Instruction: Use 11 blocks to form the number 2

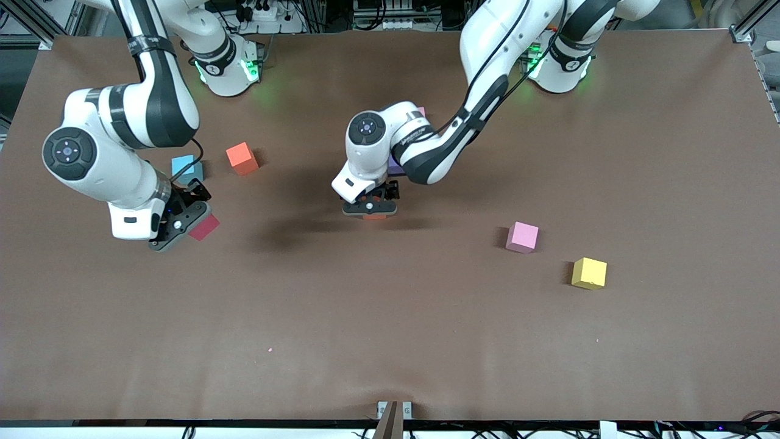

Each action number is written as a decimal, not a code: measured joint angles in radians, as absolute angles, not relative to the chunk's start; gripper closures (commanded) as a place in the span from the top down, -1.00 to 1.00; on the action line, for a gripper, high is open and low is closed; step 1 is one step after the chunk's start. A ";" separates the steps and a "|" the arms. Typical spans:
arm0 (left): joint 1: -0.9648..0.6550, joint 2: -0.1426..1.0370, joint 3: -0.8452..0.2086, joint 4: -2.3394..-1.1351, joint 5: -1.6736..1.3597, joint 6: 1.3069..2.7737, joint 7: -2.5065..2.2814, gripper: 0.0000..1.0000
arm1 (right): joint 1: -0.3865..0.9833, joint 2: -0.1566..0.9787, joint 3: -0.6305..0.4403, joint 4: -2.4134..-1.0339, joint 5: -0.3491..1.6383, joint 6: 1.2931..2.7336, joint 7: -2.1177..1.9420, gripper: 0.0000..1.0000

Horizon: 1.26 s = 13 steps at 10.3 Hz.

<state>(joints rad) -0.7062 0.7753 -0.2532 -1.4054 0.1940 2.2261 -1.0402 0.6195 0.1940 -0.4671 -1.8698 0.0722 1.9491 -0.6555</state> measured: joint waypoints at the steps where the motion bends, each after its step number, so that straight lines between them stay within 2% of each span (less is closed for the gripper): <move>1: -0.693 0.731 -0.252 -1.427 0.194 2.211 -1.040 1.00 | 0.641 0.195 -0.466 -1.861 0.072 1.949 -0.655 -0.69; 5: -0.562 0.568 -0.239 -1.538 0.193 2.150 -1.037 1.00 | 0.739 0.224 -0.464 -1.806 0.072 1.949 -0.655 -0.69; 9: -0.316 0.389 -0.241 -1.793 0.193 2.152 -0.857 1.00 | 0.854 0.316 -0.462 -1.706 0.072 1.949 -0.659 -0.67; 13: -0.140 0.315 -0.238 -2.066 0.194 2.359 -0.539 1.00 | 0.973 0.422 -0.430 -1.592 0.073 1.949 -0.678 -0.65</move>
<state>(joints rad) -0.1398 0.3153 -0.2382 -2.0663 0.1939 2.3592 -0.5389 0.9734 0.4222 -0.4300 -1.5920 0.0732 1.9492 -0.6778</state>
